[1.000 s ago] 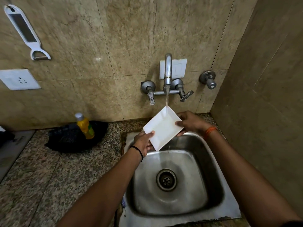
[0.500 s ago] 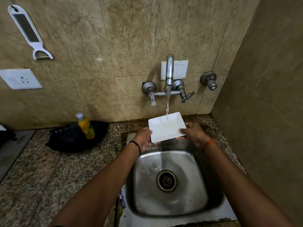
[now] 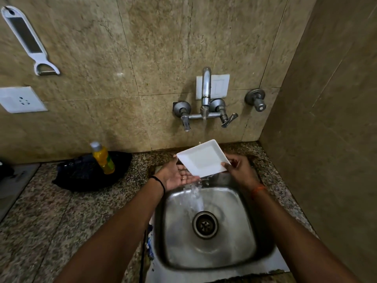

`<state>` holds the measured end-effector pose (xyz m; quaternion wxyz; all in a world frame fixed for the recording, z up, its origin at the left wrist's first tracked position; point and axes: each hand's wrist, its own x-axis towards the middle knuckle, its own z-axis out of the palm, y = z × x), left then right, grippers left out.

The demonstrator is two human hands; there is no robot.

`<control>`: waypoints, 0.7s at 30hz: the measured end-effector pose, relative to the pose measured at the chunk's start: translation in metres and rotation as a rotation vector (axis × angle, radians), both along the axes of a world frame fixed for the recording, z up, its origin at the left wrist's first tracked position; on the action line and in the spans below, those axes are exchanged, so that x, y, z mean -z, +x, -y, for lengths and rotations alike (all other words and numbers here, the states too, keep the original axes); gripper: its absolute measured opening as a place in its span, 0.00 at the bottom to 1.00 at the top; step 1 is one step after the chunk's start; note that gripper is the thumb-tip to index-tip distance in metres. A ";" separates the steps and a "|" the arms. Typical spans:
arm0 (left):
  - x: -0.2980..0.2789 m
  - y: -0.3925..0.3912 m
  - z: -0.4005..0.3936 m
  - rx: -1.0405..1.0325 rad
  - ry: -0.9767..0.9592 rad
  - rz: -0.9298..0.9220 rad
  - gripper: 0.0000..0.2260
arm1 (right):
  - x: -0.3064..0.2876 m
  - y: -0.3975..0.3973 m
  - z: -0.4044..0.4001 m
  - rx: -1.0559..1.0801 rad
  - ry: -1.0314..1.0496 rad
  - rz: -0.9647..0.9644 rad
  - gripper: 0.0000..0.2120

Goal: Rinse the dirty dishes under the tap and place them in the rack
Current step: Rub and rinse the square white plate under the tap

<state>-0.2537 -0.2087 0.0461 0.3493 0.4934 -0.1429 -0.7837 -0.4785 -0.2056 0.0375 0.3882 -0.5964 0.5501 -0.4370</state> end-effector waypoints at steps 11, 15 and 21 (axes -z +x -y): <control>-0.006 -0.013 0.004 -0.310 -0.063 -0.102 0.08 | 0.014 -0.021 -0.005 -0.164 -0.398 -0.554 0.22; -0.010 -0.017 0.009 -0.267 -0.192 -0.004 0.14 | 0.014 -0.021 -0.008 -0.120 -0.302 -0.704 0.32; -0.016 -0.023 0.013 -0.257 -0.296 0.163 0.14 | -0.012 -0.009 0.014 -0.121 0.059 -0.202 0.37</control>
